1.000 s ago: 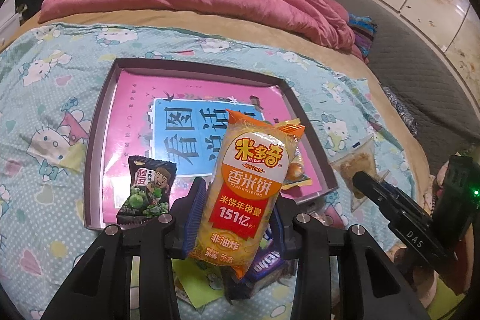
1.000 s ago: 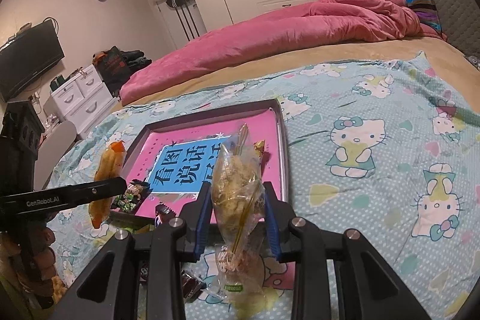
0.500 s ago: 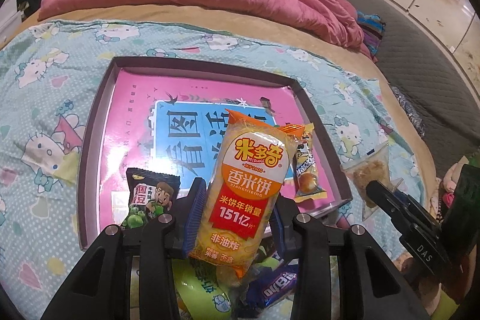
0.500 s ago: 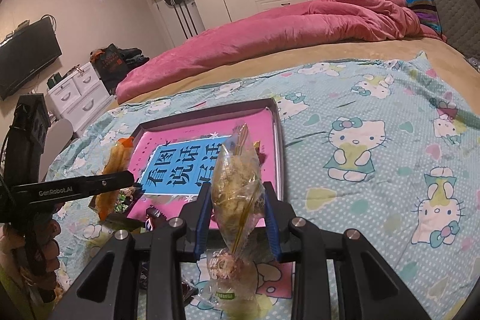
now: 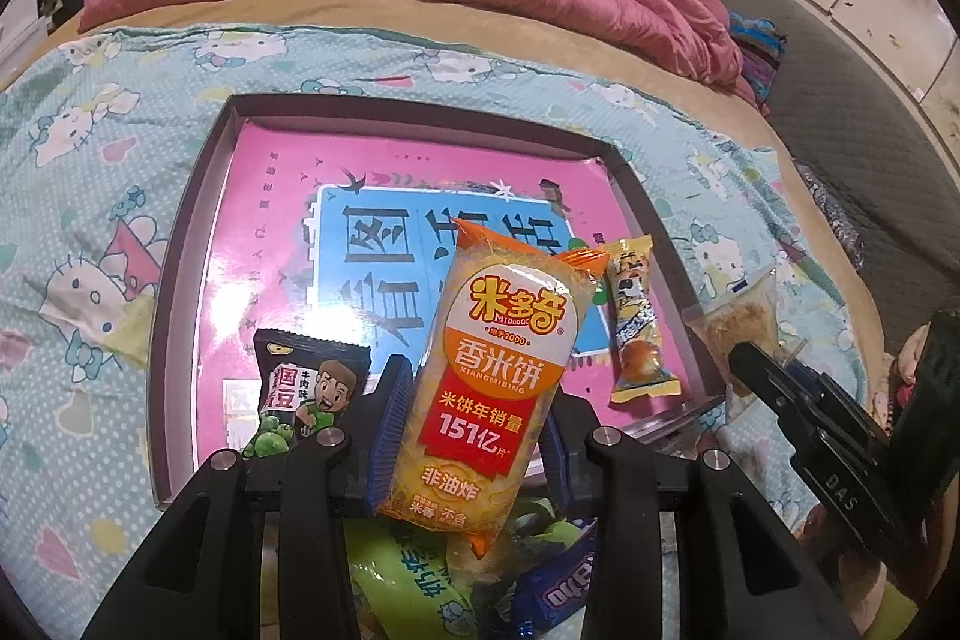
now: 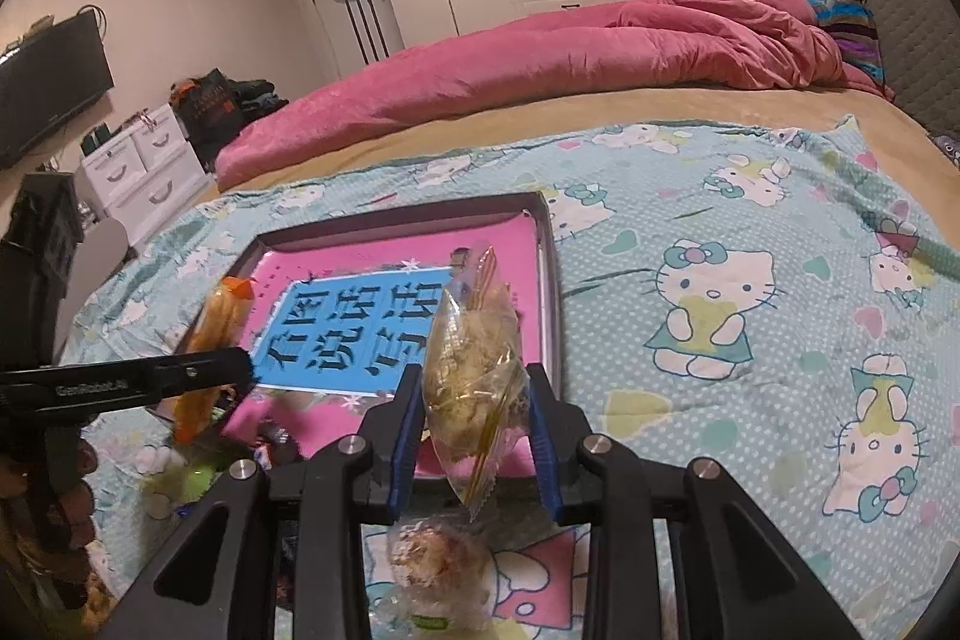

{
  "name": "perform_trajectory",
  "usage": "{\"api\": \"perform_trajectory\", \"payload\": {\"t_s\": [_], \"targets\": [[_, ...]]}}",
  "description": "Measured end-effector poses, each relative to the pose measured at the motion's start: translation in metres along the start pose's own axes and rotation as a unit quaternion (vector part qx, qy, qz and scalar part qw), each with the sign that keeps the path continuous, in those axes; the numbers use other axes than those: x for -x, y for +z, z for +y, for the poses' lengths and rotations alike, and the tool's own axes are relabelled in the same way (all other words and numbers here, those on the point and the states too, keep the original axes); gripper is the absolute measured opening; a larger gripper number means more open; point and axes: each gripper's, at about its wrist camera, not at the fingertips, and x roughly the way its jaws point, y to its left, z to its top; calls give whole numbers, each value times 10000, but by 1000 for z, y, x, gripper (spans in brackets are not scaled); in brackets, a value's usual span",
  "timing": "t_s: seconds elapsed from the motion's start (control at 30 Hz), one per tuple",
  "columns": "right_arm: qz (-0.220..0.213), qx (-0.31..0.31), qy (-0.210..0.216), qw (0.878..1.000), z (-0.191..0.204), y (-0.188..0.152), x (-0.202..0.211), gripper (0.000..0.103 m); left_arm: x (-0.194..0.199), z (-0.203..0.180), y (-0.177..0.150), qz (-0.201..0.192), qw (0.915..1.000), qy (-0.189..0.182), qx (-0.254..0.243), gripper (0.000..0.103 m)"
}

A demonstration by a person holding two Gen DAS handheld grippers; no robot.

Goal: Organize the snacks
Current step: 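Lower orange bag into tray with left tool while right tool lowers bread bag there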

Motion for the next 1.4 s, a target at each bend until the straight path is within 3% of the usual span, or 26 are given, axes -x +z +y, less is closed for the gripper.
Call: {"api": "perform_trajectory", "payload": {"t_s": [0.8, 1.4], "targets": [[144, 120, -255, 9995, -2, 3, -37, 33, -22, -1, 1, 159, 9999, 38, 58, 41], [400, 281, 96, 9988, 15, -14, -33, 34, -26, 0, 4, 170, 9997, 49, 137, 40]]}}
